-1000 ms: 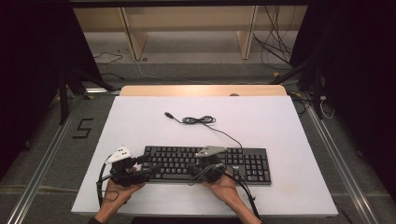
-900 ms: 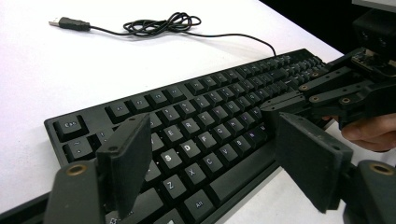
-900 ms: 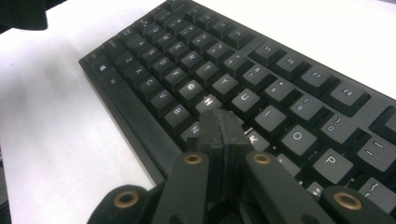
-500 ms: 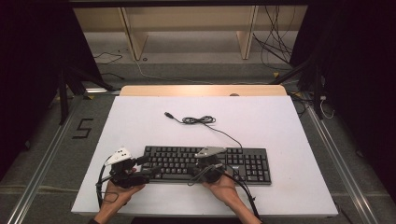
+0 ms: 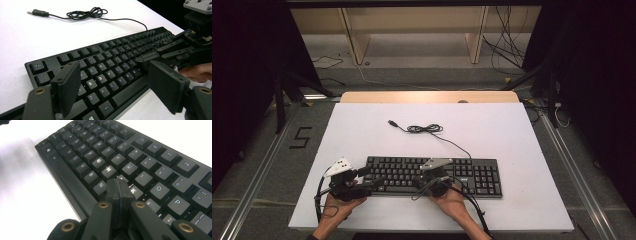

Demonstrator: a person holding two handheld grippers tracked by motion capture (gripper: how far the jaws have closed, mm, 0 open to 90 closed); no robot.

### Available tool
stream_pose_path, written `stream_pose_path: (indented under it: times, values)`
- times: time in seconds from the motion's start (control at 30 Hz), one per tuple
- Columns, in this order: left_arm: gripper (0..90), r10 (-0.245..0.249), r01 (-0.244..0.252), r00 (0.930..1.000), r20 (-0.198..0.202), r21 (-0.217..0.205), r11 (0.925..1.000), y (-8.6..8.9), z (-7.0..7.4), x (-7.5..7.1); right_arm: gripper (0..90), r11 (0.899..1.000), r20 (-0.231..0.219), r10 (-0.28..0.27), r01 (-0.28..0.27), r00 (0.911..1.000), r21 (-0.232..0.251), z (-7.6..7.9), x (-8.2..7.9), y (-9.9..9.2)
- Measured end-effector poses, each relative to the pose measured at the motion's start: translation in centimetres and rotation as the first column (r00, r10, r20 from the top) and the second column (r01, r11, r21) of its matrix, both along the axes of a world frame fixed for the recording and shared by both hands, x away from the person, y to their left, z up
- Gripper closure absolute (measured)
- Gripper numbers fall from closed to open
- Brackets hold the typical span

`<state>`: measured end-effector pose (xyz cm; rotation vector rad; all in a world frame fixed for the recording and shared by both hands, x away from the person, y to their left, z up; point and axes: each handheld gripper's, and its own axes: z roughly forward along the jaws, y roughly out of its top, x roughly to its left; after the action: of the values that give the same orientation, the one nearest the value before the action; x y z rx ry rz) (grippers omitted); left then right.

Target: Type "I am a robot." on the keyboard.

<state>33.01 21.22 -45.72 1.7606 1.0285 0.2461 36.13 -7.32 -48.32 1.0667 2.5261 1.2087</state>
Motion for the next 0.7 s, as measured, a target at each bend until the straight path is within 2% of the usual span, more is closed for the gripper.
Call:
stream_pose_path:
  times: [0.1,0.2,0.37,0.43,0.7]
  values:
    - [26.3,0.005,-0.005,1.0000,-0.002,0.001,1.0000,0.1,-0.1,0.1,90.0,1.000,-0.005,-0.002,0.002,1.0000,0.015,0.1,0.0,-0.1]
    - [26.3,0.008,-0.008,1.0000,-0.002,0.000,1.0000,0.3,-0.1,0.1,86.4,0.999,-0.001,0.001,-0.001,1.0000,0.052,0.6,0.0,-0.4]
    - [26.3,0.015,-0.015,0.9999,0.000,-0.002,0.9999,0.4,-0.2,0.2,76.3,0.993,0.015,0.002,-0.004,0.9999,0.116,1.5,-0.1,-1.1]
    - [26.3,0.015,-0.015,0.9999,0.000,-0.001,0.9999,0.4,-0.2,0.2,68.8,0.991,0.011,0.001,-0.003,0.9999,0.130,1.7,-0.1,-1.3]
    - [26.3,0.019,-0.019,0.9998,-0.002,0.001,0.9998,0.4,-0.2,0.2,51.5,0.988,0.005,0.005,-0.006,1.0000,0.155,2.3,-0.2,-1.4]
